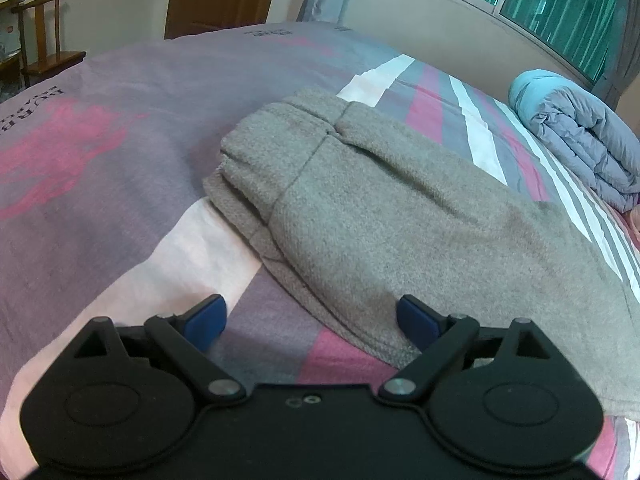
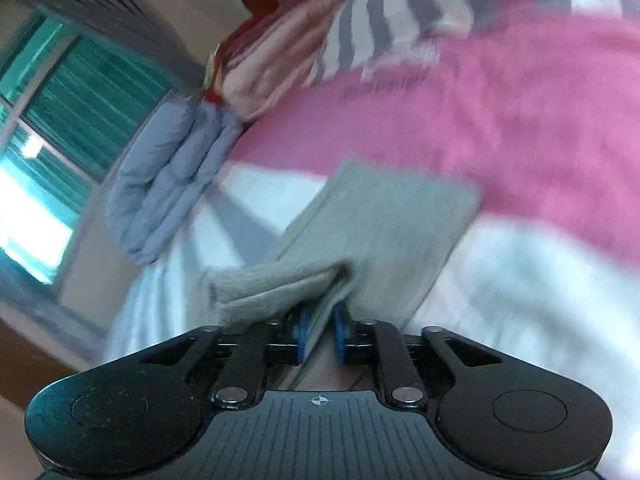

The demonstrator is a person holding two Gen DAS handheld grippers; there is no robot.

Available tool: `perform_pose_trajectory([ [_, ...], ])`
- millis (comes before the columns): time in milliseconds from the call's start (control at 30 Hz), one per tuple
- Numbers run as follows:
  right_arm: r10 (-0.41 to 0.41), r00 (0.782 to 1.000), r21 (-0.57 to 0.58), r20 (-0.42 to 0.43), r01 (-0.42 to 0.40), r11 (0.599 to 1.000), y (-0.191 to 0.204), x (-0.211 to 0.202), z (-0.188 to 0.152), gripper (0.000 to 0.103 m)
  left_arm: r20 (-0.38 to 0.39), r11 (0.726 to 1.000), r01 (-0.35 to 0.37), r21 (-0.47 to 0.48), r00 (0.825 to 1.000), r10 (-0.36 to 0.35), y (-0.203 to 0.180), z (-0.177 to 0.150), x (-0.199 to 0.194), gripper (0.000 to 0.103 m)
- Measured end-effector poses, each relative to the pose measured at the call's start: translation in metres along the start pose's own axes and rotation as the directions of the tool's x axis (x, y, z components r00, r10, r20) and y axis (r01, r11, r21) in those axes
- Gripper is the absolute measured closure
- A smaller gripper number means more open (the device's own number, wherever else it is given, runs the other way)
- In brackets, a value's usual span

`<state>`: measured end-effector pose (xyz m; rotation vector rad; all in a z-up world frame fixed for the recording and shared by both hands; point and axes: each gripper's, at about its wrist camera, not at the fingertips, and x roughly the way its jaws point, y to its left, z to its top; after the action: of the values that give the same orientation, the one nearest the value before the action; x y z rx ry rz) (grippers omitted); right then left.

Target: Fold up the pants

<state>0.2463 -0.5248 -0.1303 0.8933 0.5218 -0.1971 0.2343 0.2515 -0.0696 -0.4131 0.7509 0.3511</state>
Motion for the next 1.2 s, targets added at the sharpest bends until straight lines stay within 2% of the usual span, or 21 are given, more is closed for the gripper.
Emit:
perform_pose_trajectory([
  [67,-0.016,0.999,-0.014,0.049,0.016,1.000,-0.003,-0.003,0.013,0.081,0.001,1.000,0.000,0.001,1.000,0.000,0.000,0.000,0.000,0.016],
  [233,-0.006,1.000,-0.045,-0.009,0.006,0.999,-0.020,0.017,0.038,0.081,0.002,1.000,-0.006,0.001,1.000,0.006,-0.002,-0.001,0.000,0.016],
  [333,-0.005,1.000,-0.040,-0.011,0.005,0.999,-0.028,0.025,0.045,0.081,0.000,1.000,-0.013,0.001,1.000,0.013,-0.003,-0.001,0.001,0.015],
  [433,-0.005,1.000,0.025,-0.009,0.005,1.000,-0.039,0.025,0.054,0.081,0.000,1.000,-0.019,0.003,1.000,0.019,-0.005,0.000,0.001,0.014],
  [567,0.036,0.999,0.095,-0.040,-0.032,0.995,-0.045,0.019,0.059,0.081,0.004,1.000,-0.023,0.003,1.000,0.023,-0.005,0.000,0.002,0.014],
  [667,0.075,0.996,0.142,-0.055,-0.066,0.988,-0.047,0.019,0.056,0.074,0.004,1.000,-0.026,0.003,1.000,0.026,-0.006,-0.001,0.002,0.014],
  [733,0.074,0.994,0.156,-0.078,-0.062,0.986,-0.046,0.023,0.056,0.074,0.002,1.000,-0.027,0.002,1.000,0.027,-0.006,0.000,0.003,0.014],
  [767,0.069,0.994,0.147,-0.085,-0.056,0.988,-0.043,0.025,0.057,0.080,0.001,1.000,-0.025,0.002,1.000,0.025,-0.006,0.000,0.003,0.014],
  [800,0.065,0.994,0.129,-0.086,-0.054,0.990,-0.039,0.024,0.058,0.095,-0.001,1.000,-0.023,0.001,1.000,0.023,-0.006,0.000,0.003,0.014],
  [833,0.070,0.994,0.119,-0.089,-0.059,0.991,-0.036,0.022,0.059,0.100,-0.004,1.000,-0.020,0.001,1.000,0.020,-0.005,0.001,0.003,0.014],
  [967,0.110,0.994,0.097,-0.006,-0.109,0.989,-0.028,-0.014,0.061,0.100,-0.008,1.000,-0.005,0.005,1.000,0.005,-0.002,0.002,0.003,0.014],
  [1067,0.110,0.994,0.098,0.013,-0.110,0.989,-0.031,-0.034,0.055,0.100,-0.006,1.000,0.001,0.008,1.000,-0.001,-0.001,0.001,0.003,0.014],
  [1133,0.086,0.996,0.094,-0.001,-0.086,0.992,-0.037,-0.033,0.050,0.099,-0.007,1.000,0.003,0.008,1.000,-0.003,0.000,0.001,0.003,0.014],
  [1200,0.006,0.999,0.114,-0.052,0.000,0.994,-0.044,-0.016,0.042,0.099,-0.010,1.000,0.007,0.008,1.000,-0.007,0.000,0.002,0.004,0.014],
])
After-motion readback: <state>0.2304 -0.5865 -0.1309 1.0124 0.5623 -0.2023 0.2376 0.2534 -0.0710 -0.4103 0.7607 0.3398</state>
